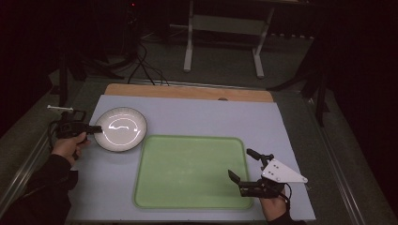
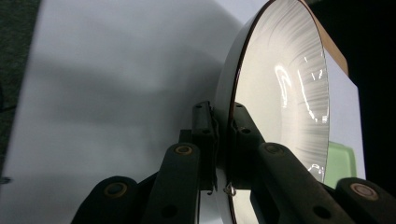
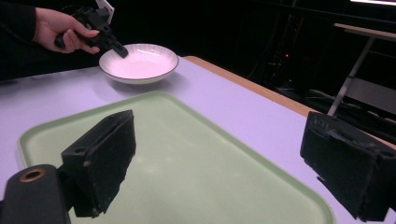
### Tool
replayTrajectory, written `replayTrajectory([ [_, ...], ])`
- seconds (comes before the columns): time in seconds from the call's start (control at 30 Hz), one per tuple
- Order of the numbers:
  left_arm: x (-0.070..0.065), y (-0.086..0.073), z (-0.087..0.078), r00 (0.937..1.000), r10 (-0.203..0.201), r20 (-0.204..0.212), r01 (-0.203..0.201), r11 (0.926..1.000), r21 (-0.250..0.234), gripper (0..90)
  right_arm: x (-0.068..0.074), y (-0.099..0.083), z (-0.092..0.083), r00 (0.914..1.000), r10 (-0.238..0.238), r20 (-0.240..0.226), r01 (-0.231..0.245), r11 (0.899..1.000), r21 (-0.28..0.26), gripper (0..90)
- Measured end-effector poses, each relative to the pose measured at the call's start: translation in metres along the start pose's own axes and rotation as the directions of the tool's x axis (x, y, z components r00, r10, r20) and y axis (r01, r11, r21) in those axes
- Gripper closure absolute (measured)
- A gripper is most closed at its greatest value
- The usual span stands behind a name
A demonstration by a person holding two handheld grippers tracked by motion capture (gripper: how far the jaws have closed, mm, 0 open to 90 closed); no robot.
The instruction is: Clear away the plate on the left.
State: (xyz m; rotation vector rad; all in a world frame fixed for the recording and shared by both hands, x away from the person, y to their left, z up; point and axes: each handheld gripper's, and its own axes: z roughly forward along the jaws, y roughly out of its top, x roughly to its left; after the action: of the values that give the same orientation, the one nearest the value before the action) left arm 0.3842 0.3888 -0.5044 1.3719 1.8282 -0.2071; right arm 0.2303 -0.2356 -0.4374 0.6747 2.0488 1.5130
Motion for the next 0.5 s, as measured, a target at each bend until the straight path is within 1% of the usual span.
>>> replayTrajectory([
  [0.07, -0.005, 0.001, -0.002, 0.9999, 0.011, 0.010, -0.011, 0.9999, -0.001, 84.1, 0.000, 0.000, 0.000, 1.0000, 0.001, 0.004, -0.001, 1.000, -0.001, 10.2],
  [0.13, -0.008, 0.001, -0.004, 0.9997, 0.010, 0.020, -0.010, 1.0000, -0.001, 83.9, 0.000, 0.000, -0.001, 1.0000, 0.001, 0.005, -0.001, 1.000, -0.001, 10.2],
  [0.17, -0.008, 0.001, -0.004, 0.9997, 0.010, 0.020, -0.010, 1.0000, -0.001, 84.0, 0.000, 0.000, -0.001, 1.0000, 0.001, 0.005, -0.001, 1.000, -0.001, 10.2],
  [0.23, -0.012, 0.001, -0.006, 0.9997, 0.014, 0.021, -0.014, 0.9999, -0.004, 84.0, 0.000, 0.001, -0.001, 1.0000, 0.000, 0.005, 0.000, 1.000, -0.003, 10.2],
  [0.3, -0.020, 0.001, -0.009, 0.9994, 0.030, 0.017, -0.030, 0.9996, -0.002, 83.9, 0.000, 0.001, -0.002, 1.0000, -0.001, 0.002, 0.001, 1.000, -0.011, 10.2],
  [0.37, -0.022, 0.001, -0.009, 0.9991, 0.037, 0.022, -0.037, 0.9993, 0.004, 83.8, 0.000, 0.001, -0.002, 1.0000, -0.004, 0.004, 0.004, 1.000, -0.014, 10.2],
  [0.4, -0.027, 0.000, -0.011, 0.9988, 0.041, 0.028, -0.041, 0.9992, 0.005, 83.9, 0.000, 0.001, -0.002, 1.0000, -0.005, 0.005, 0.005, 1.000, -0.016, 10.2],
  [0.43, -0.027, 0.000, -0.011, 0.9988, 0.041, 0.028, -0.041, 0.9992, 0.005, 83.8, 0.000, 0.001, -0.002, 1.0000, -0.005, 0.005, 0.005, 1.000, -0.016, 10.2],
  [0.47, -0.030, 0.000, -0.011, 0.9982, 0.045, 0.040, -0.045, 0.9989, 0.008, 83.8, 0.000, 0.001, -0.002, 1.0000, -0.006, 0.006, 0.006, 1.000, -0.016, 10.2],
  [0.5, -0.031, -0.001, -0.012, 0.9982, 0.043, 0.042, -0.044, 0.9990, 0.011, 83.8, 0.000, 0.001, -0.003, 1.0000, -0.006, 0.006, 0.006, 1.000, -0.016, 10.2],
])
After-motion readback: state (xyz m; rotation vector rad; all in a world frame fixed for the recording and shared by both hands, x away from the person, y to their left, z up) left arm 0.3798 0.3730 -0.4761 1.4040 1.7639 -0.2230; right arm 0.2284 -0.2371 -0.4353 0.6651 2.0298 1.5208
